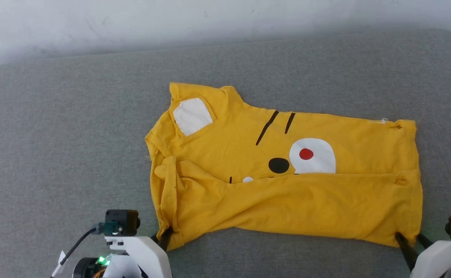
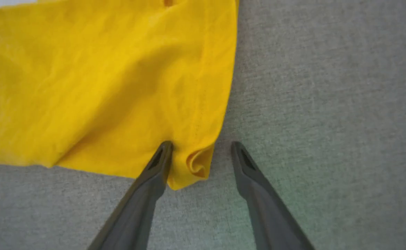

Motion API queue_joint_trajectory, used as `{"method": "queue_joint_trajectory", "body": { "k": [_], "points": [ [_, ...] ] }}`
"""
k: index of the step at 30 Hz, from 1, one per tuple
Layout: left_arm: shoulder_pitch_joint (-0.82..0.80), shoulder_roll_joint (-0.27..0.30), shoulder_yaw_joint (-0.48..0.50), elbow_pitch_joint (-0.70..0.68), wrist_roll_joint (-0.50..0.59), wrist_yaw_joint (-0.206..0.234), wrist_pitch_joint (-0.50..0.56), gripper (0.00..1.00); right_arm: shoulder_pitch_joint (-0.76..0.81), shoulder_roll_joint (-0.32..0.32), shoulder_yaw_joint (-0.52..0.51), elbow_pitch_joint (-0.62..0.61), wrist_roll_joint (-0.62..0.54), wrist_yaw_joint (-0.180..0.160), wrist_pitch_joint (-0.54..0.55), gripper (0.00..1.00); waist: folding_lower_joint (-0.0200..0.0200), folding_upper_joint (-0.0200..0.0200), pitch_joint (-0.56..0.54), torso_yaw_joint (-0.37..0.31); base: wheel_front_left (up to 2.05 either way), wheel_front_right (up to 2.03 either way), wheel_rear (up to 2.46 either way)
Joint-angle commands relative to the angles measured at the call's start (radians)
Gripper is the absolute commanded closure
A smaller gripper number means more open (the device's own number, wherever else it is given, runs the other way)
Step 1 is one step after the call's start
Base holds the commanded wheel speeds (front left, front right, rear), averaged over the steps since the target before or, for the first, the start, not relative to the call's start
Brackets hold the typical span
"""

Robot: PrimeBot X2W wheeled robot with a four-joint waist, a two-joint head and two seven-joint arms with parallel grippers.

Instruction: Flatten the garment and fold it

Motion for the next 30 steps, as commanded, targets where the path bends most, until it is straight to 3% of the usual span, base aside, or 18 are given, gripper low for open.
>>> {"method": "queue_joint_trajectory", "body": {
  "k": [1, 8, 15, 24, 30],
  "points": [
    [0.000, 0.004, 0.001, 0.007, 0.005, 0.009, -0.002, 1.00, -0.021, 0.015, 0.010, 0.024, 0.013, -0.001, 0.014, 1.00, 0.0000, -0.0002, -0.002, 0.001, 0.00, 0.00, 0.00],
    [0.035, -0.009, 0.052, -0.015, -0.047, 0.016, -0.038, 1.00, -0.045, -0.013, 0.001, 0.002, 0.030, -0.001, 0.010, 1.00, 0.0000, -0.0002, -0.021, -0.001, 0.00, 0.00, 0.00],
    [0.133, 0.019, 0.121, -0.111, -0.110, 0.032, -0.067, 1.00, 0.001, -0.036, -0.050, -0.093, 0.044, -0.001, 0.031, 1.00, 0.0000, -0.0002, -0.048, 0.011, 0.00, 0.00, 0.00],
    [0.340, 0.034, 0.146, -0.216, -0.190, 0.090, -0.054, 1.00, 0.123, -0.003, -0.111, -0.175, 0.047, -0.001, 0.105, 1.00, 0.0000, -0.0002, -0.055, 0.032, 0.00, 0.00, 0.00],
    [0.356, 0.008, 0.149, -0.190, -0.198, 0.083, -0.084, 1.00, 0.149, 0.017, -0.113, -0.184, 0.036, -0.001, 0.119, 1.00, 0.0000, -0.0002, -0.045, 0.043, 0.00, 0.00, 0.00]
  ]
}}
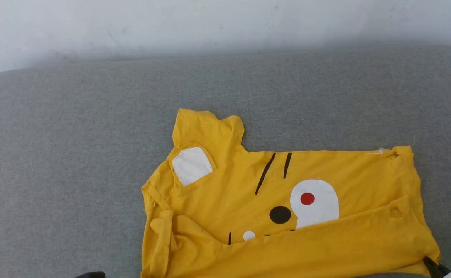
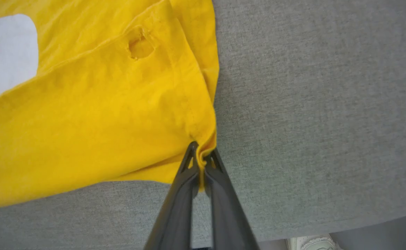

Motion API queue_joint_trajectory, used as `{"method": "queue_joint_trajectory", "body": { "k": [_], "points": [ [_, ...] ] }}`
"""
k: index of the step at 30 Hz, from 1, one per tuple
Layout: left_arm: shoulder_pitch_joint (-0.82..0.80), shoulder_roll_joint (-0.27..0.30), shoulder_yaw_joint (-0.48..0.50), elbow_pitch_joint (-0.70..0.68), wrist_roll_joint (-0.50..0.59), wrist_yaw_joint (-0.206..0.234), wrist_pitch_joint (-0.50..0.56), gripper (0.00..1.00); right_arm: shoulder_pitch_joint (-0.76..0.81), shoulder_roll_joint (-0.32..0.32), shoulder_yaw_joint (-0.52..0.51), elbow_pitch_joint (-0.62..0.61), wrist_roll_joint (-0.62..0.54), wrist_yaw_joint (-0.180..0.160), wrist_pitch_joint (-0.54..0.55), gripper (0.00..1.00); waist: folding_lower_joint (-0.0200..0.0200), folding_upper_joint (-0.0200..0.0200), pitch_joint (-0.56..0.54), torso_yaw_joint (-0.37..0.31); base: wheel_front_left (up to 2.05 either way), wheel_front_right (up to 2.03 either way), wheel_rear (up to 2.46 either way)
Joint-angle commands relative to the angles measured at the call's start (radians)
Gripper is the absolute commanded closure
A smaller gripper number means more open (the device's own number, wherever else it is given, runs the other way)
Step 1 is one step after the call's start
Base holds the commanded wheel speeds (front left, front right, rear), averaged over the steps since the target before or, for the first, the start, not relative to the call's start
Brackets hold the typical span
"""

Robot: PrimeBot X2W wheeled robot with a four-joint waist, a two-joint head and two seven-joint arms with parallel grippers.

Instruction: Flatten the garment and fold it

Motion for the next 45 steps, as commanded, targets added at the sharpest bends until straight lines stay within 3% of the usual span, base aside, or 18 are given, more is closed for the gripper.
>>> {"method": "queue_joint_trajectory", "body": {
  "k": [1, 3, 4, 5, 6, 12, 18, 24, 28, 30, 33, 40, 45],
  "points": [
    [-0.019, -0.012, 0.006, 0.025, 0.003, -0.010, -0.014, 1.00, 0.001, 0.004, -0.004, -0.001, -0.009, -0.002, -0.006, 1.00, 0.0000, -0.0001, 0.003, 0.005, 0.00, 0.00, 0.00],
    [-0.045, -0.032, 0.008, 0.053, 0.004, -0.022, -0.031, 0.95, -0.007, 0.008, -0.003, 0.005, -0.014, -0.002, -0.014, 1.00, 0.0000, -0.0001, 0.001, 0.007, 0.00, 0.00, 0.00],
    [-0.057, -0.042, 0.007, 0.071, 0.004, -0.029, -0.037, 0.71, -0.012, 0.010, -0.002, 0.008, -0.018, -0.002, -0.022, 1.00, 0.0000, -0.0001, 0.000, 0.007, 0.00, 0.00, 0.00],
    [-0.070, -0.047, 0.002, 0.087, 0.008, -0.039, -0.041, 0.26, -0.018, 0.011, -0.002, 0.010, -0.022, -0.002, -0.032, 0.71, 0.0000, -0.0001, -0.002, 0.007, 0.00, 0.00, 0.00],
    [-0.082, -0.057, 0.001, 0.100, 0.007, -0.047, -0.048, 0.00, -0.023, 0.014, -0.002, 0.013, -0.026, -0.002, -0.042, 0.00, 0.0000, -0.0001, -0.004, 0.006, 0.00, 0.00, 0.00],
    [-0.103, -0.076, 0.032, 0.091, -0.010, -0.072, -0.084, 0.00, -0.051, 0.016, -0.005, -0.008, -0.023, -0.002, -0.068, 0.00, 0.0000, -0.0001, -0.014, -0.010, 0.00, 0.00, 0.00],
    [-0.137, 0.022, 0.124, -0.056, 0.032, -0.038, -0.105, 0.00, -0.106, 0.016, -0.035, -0.102, -0.035, -0.002, -0.119, 0.00, 0.0000, -0.0001, 0.013, -0.037, 0.00, 0.00, 0.00],
    [-0.398, 0.153, 0.163, -0.126, 0.203, -0.011, -0.095, 0.00, -0.195, 0.030, -0.043, -0.174, -0.078, -0.002, -0.201, 0.00, 0.0000, -0.0001, 0.095, -0.059, 0.00, 0.00, 0.00],
    [-0.669, 0.181, 0.106, -0.086, 0.310, -0.054, -0.040, 0.00, -0.254, 0.040, -0.023, -0.187, -0.092, -0.002, -0.239, 0.00, 0.0000, -0.0001, 0.172, -0.073, 0.00, 0.00, 0.00],
    [-0.739, 0.181, 0.083, -0.064, 0.326, -0.073, -0.012, 0.00, -0.265, 0.038, -0.013, -0.186, -0.095, -0.002, -0.243, 0.00, 0.0000, -0.0001, 0.193, -0.076, 0.00, 0.00, 0.00],
    [-0.936, 0.157, 0.010, 0.025, 0.351, -0.138, 0.089, 0.00, -0.294, 0.034, 0.010, -0.173, -0.097, -0.002, -0.253, 0.00, 0.0000, -0.0001, 0.242, -0.083, 0.00, 0.00, 0.00],
    [-1.211, 0.047, -0.128, 0.277, 0.322, -0.260, 0.319, 0.00, -0.339, 0.028, 0.053, -0.121, -0.094, -0.002, -0.278, 0.00, 0.0000, -0.0001, 0.312, -0.106, 0.00, 0.00, 0.00],
    [-1.260, 0.030, -0.169, 0.415, 0.282, -0.276, 0.469, 0.00, -0.369, 0.020, 0.083, -0.089, -0.082, -0.002, -0.286, 0.00, 0.0000, -0.0001, 0.347, -0.135, 0.00, 0.00, 0.00]
  ]
}}
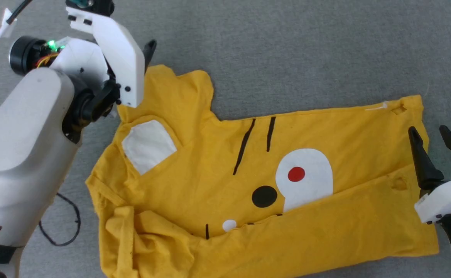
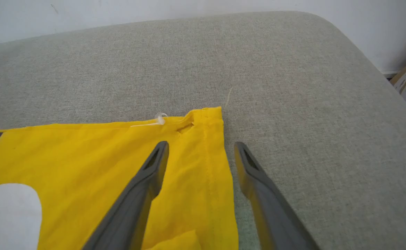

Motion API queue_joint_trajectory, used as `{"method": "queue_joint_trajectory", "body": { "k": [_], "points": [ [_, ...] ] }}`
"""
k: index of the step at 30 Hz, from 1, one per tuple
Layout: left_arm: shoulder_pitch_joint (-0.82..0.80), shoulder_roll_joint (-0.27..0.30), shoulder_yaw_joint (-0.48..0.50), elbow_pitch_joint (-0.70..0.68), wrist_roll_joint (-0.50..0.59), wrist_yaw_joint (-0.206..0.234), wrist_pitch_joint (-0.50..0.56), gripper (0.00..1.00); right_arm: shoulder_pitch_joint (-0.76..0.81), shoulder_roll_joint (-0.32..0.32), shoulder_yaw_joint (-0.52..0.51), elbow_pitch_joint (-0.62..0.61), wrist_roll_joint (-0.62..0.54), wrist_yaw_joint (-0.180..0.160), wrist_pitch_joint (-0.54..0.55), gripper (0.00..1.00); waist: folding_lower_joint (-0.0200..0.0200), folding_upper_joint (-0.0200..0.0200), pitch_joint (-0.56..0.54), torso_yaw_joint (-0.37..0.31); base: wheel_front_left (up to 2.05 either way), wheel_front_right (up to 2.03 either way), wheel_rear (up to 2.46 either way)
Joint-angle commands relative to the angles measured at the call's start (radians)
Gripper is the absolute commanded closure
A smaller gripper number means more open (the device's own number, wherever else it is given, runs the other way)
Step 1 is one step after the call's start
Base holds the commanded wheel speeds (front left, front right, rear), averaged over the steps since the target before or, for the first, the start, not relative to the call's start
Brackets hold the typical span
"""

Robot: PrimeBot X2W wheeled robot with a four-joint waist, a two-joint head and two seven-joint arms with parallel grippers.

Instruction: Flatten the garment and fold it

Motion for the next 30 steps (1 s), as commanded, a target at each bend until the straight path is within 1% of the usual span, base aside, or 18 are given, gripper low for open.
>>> {"method": "queue_joint_trajectory", "body": {
  "k": [1, 5, 10, 12, 13, 14, 16, 17, 19, 22, 26, 30],
  "points": [
    [-0.019, 0.005, -0.008, 0.023, -0.007, 0.000, 0.034, 0.00, -0.018, -0.005, 0.002, 0.008, 0.007, -0.002, -0.012, 0.00, -0.0003, -0.0001, 0.036, -0.035, 0.00, 0.00, 0.00],
    [-0.011, 0.023, -0.021, 0.058, -0.045, 0.028, 0.170, 0.00, -0.027, -0.010, 0.005, 0.029, 0.014, -0.002, -0.020, 0.00, -0.0003, -0.0001, 0.050, -0.048, 0.00, 0.00, 0.00],
    [0.017, 0.053, -0.019, 0.023, -0.090, 0.076, 0.294, 0.00, -0.032, -0.016, 0.006, 0.047, 0.021, -0.002, -0.024, 0.00, -0.0003, -0.0001, 0.057, -0.051, 0.00, 0.00, 0.00],
    [0.029, 0.069, -0.028, -0.006, -0.106, 0.082, 0.349, 0.00, -0.035, -0.017, 0.007, 0.053, 0.022, -0.002, -0.025, 0.00, -0.0003, -0.0001, 0.058, -0.048, 0.00, 0.00, 0.00],
    [0.033, 0.077, -0.029, -0.022, -0.109, 0.085, 0.362, 0.61, -0.038, -0.017, 0.007, 0.055, 0.023, -0.002, -0.025, 0.00, -0.0003, -0.0001, 0.059, -0.047, 0.00, 0.00, 0.00],
    [0.037, 0.084, -0.031, -0.037, -0.110, 0.084, 0.368, 1.00, -0.041, -0.018, 0.009, 0.057, 0.024, -0.002, -0.024, 0.00, -0.0003, -0.0001, 0.060, -0.045, 0.00, 0.00, 0.00],
    [0.045, 0.097, -0.031, -0.060, -0.108, 0.081, 0.366, 1.00, -0.049, -0.021, 0.012, 0.060, 0.025, -0.002, -0.025, 0.00, -0.0003, -0.0001, 0.060, -0.041, 0.00, 0.00, 0.00],
    [0.049, 0.097, -0.024, -0.069, -0.106, 0.084, 0.348, 1.00, -0.053, -0.023, 0.014, 0.061, 0.025, -0.002, -0.025, 0.00, -0.0003, -0.0001, 0.058, -0.039, 0.00, 0.00, 0.00],
    [0.057, 0.093, -0.013, -0.077, -0.100, 0.088, 0.306, 1.00, -0.061, -0.030, 0.015, 0.062, 0.025, -0.002, -0.028, 0.00, -0.0003, -0.0001, 0.052, -0.034, 0.00, 0.00, 0.00],
    [0.065, 0.082, 0.005, -0.077, -0.087, 0.079, 0.222, 1.00, -0.076, -0.046, 0.020, 0.056, 0.020, -0.002, -0.033, 0.00, -0.0003, -0.0001, 0.035, -0.025, 0.00, 0.00, 0.00],
    [0.082, 0.063, 0.029, -0.071, -0.087, 0.049, 0.109, 1.00, -0.107, -0.074, 0.025, 0.046, 0.009, -0.002, -0.033, 0.00, -0.0003, -0.0001, 0.005, -0.009, 0.00, 0.00, 0.00],
    [0.103, 0.050, 0.043, -0.070, -0.088, 0.021, 0.023, 1.00, -0.144, -0.105, 0.027, 0.036, 0.014, -0.002, 0.012, 0.00, -0.0003, -0.0001, -0.012, 0.012, 0.00, 0.00, 0.00]
  ]
}}
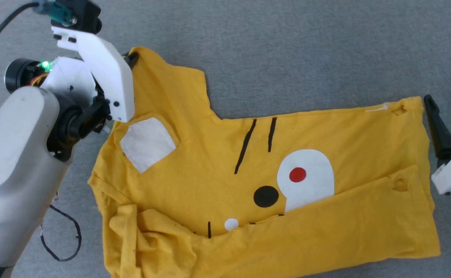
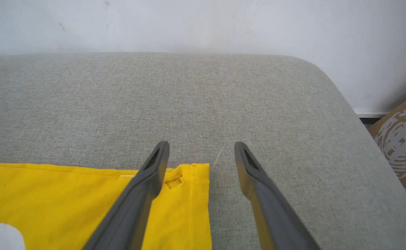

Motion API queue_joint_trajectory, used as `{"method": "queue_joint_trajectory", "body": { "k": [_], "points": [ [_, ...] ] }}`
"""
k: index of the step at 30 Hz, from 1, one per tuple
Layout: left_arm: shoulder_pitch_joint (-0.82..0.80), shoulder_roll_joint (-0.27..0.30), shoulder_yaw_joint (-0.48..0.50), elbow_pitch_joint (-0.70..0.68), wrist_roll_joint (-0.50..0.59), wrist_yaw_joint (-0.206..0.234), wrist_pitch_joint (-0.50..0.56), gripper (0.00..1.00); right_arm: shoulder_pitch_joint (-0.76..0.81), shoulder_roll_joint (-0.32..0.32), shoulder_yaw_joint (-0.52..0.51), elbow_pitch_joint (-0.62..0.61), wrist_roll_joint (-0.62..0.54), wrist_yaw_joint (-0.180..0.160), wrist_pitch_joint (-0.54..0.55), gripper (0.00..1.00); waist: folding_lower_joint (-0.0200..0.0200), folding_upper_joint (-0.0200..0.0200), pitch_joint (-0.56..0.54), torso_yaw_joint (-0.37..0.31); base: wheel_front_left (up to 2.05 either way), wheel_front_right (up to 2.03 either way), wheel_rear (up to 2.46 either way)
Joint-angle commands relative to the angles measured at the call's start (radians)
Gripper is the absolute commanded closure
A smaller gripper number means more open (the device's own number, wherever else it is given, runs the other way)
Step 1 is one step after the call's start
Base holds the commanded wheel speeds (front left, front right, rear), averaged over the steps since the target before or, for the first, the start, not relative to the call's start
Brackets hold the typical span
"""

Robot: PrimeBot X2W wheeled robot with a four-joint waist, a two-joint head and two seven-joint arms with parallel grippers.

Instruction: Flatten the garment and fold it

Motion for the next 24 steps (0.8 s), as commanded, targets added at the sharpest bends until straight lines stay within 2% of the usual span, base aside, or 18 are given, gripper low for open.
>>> {"method": "queue_joint_trajectory", "body": {
  "k": [1, 8, 16, 17, 18, 24],
  "points": [
    [0.023, -0.005, 0.008, 0.001, 0.002, -0.013, -0.029, 1.00, -0.028, -0.017, -0.002, -0.003, -0.002, -0.002, 0.028, 0.00, 0.0001, -0.0001, -0.014, 0.023, 0.00, 0.00, 0.00],
    [0.031, -0.026, 0.010, 0.001, -0.001, -0.027, -0.081, 1.00, -0.091, -0.079, 0.004, 0.070, 0.009, -0.002, 0.169, 0.00, 0.0001, -0.0001, 0.016, 0.058, 0.00, 0.00, 0.00],
    [0.014, -0.043, 0.002, 0.014, 0.001, -0.035, -0.093, 1.00, -0.129, -0.079, 0.021, 0.190, 0.035, -0.002, 0.272, 0.00, 0.0001, -0.0001, 0.035, 0.078, 0.00, 0.00, 0.00],
    [0.012, -0.044, 0.003, 0.015, 0.001, -0.036, -0.097, 1.00, -0.130, -0.075, 0.023, 0.200, 0.042, -0.002, 0.288, 0.64, 0.0001, -0.0001, 0.034, 0.080, 0.00, 0.00, 0.00],
    [0.010, -0.045, 0.005, 0.016, 0.001, -0.037, -0.103, 1.00, -0.131, -0.071, 0.021, 0.206, 0.048, -0.002, 0.299, 1.00, 0.0001, -0.0001, 0.033, 0.080, 0.00, 0.00, 0.00],
    [0.015, -0.054, 0.025, 0.020, 0.005, -0.052, -0.182, 1.00, -0.135, -0.060, 0.013, 0.210, 0.049, -0.002, 0.284, 1.00, 0.0001, -0.0001, 0.003, 0.078, 0.00, 0.00, 0.00]
  ]
}}
